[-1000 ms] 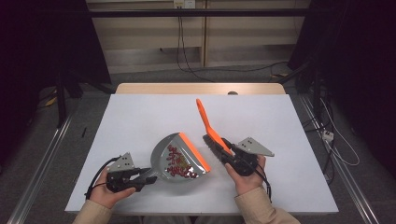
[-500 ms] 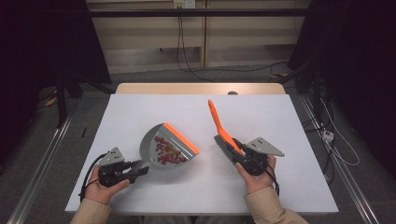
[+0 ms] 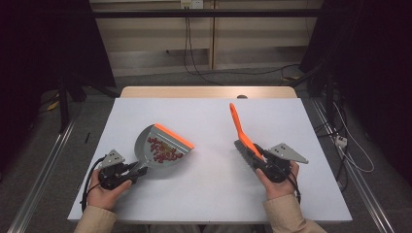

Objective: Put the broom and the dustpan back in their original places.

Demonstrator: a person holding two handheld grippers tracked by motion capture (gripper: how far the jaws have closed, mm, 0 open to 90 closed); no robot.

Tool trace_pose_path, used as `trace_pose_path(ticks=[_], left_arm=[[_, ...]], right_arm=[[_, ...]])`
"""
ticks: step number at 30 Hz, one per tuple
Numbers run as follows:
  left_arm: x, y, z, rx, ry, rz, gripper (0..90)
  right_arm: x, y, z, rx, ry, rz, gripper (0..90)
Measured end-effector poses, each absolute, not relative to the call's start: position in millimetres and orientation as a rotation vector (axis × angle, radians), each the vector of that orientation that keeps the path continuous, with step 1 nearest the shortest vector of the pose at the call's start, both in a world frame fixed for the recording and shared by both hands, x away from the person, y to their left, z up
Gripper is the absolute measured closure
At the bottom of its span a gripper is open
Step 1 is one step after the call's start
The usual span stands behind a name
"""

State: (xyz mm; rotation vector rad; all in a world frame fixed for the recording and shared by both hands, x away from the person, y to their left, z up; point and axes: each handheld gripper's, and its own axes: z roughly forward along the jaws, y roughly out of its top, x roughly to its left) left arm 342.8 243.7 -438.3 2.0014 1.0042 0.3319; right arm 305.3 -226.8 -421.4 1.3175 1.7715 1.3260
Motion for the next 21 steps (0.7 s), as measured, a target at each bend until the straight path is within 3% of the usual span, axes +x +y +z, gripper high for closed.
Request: trace_pose_path(ticks=[21], left_arm=[[350.6, 256.9, -447.9, 1.973, 1.182, 0.392, 62.8]], right_arm=[[301.2, -268.4, -427.6, 1.380, 1.691, 1.222, 71.0]])
